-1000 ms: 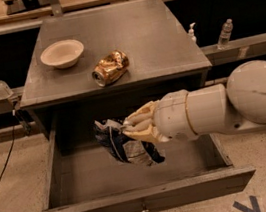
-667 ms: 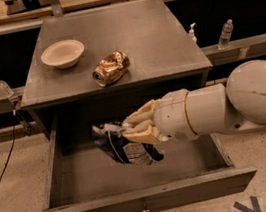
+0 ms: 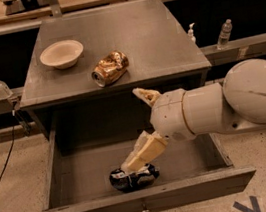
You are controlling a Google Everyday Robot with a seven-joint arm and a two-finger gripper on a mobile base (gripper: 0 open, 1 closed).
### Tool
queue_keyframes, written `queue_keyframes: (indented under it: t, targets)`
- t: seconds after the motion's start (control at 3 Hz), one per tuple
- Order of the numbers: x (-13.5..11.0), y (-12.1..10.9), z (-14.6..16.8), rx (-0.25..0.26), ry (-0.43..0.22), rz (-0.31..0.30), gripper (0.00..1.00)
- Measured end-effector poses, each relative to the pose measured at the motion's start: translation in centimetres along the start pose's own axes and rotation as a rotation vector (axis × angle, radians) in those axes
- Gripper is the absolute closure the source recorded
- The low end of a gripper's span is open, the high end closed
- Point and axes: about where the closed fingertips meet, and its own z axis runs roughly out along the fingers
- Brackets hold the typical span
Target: Place blue chip bag into top drawer
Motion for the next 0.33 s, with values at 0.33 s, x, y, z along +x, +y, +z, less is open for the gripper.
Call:
queue_keyframes:
  t: [0.33]
  targets:
    - [-0.01,0.0,0.0,0.0,0.0,0.0,0.0]
